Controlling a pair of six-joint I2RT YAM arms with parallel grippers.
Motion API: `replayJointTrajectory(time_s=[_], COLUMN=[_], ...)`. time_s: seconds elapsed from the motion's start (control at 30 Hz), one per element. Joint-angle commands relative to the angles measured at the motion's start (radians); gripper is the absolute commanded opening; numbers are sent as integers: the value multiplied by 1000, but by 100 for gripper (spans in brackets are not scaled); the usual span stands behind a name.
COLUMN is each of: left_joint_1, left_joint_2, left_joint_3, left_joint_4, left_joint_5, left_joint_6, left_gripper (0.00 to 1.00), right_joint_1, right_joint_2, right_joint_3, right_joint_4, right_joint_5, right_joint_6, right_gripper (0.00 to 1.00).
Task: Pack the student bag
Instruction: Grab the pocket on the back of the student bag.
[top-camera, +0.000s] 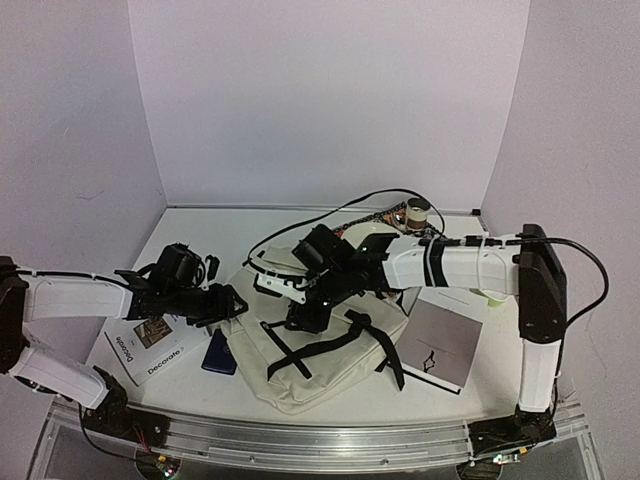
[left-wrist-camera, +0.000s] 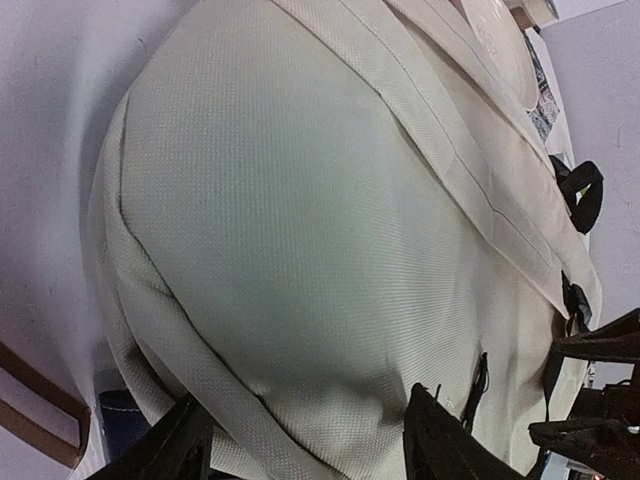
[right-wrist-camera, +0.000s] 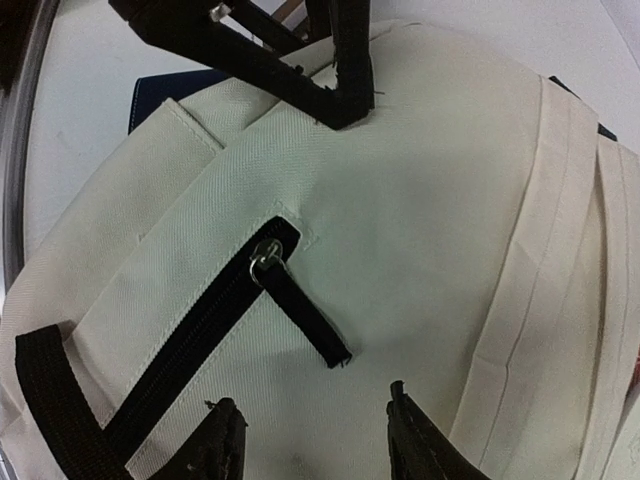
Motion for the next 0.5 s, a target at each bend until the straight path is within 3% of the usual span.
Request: replayJointTrajectory(time_s=[0.0, 0.47], left_joint_1=[3, 4], left_joint_2=[27, 83], left_joint_3=[45, 59], left_joint_4=[60, 154], left_joint_5=[52, 122], left_joint_6=[29, 41], left_gripper=[61, 24], right_joint_1=[-19, -56], right_joint_2=[66, 188], right_joint_3=[68, 124], right_joint_4=[-26, -27], right_joint_5=[-143, -221], right_joint_6=[-47, -135], right_gripper=[49, 46])
